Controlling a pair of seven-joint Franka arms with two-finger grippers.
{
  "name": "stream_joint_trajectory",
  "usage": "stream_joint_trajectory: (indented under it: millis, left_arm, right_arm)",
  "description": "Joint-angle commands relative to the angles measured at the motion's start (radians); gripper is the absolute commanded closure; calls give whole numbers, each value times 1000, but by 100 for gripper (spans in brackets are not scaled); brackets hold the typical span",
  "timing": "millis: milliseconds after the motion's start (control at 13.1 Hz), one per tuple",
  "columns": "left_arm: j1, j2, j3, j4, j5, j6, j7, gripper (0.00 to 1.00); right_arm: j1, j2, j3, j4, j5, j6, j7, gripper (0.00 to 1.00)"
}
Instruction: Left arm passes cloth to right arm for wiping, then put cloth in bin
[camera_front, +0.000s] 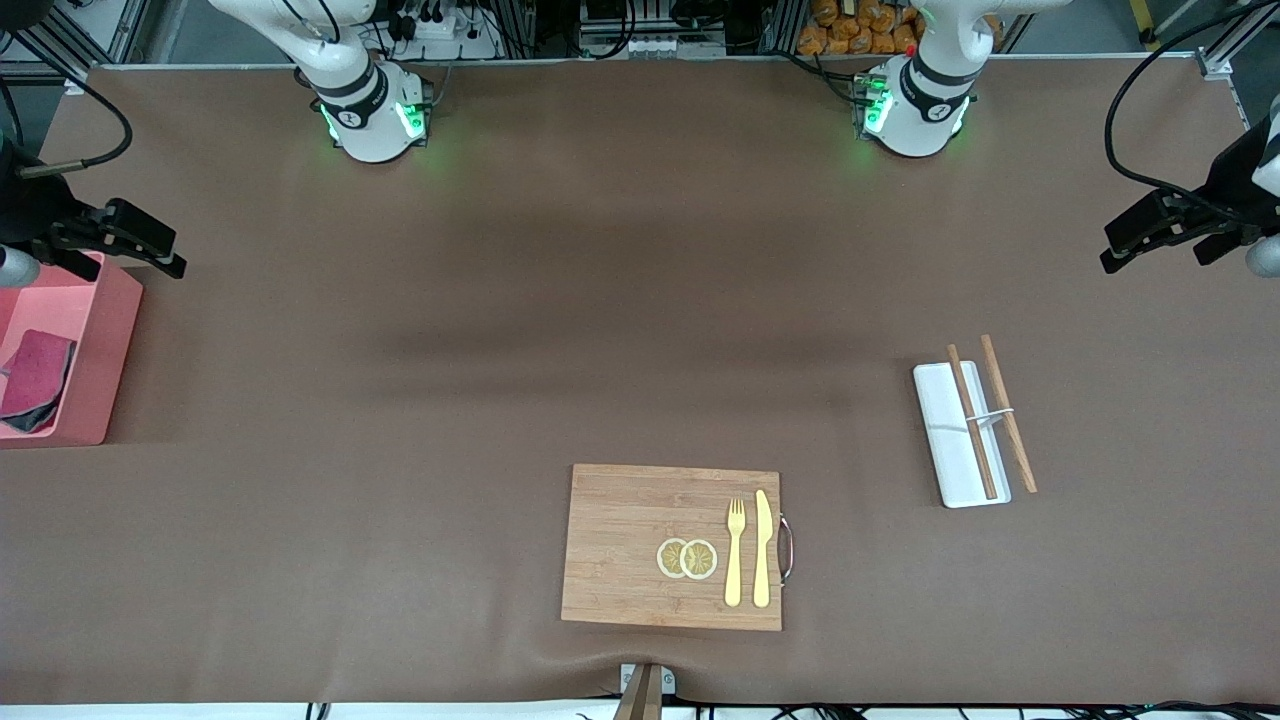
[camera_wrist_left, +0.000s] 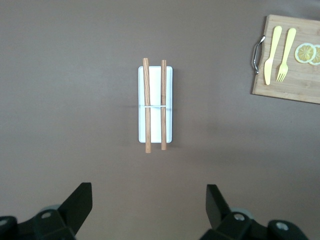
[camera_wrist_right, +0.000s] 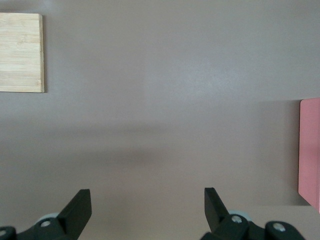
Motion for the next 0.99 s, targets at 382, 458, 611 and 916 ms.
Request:
stream_joint_trajectory:
  millis: [382, 458, 611, 916]
  left_arm:
    - [-2, -11, -12, 1, 36, -48, 27, 0]
    - [-1, -11, -17, 1, 47, -53, 27, 0]
    - [-1, -14, -17, -1, 53, -56, 27, 0]
    - [2, -8, -17, 7, 53, -56, 30, 0]
  right_arm:
    - [0, -10, 2, -8, -14, 1, -8, 0]
    - [1, -10, 2, -8, -14, 1, -7, 0]
    - [0, -10, 2, -8, -14, 1, -8, 0]
    - [1, -10, 2, -8, -14, 1, -8, 0]
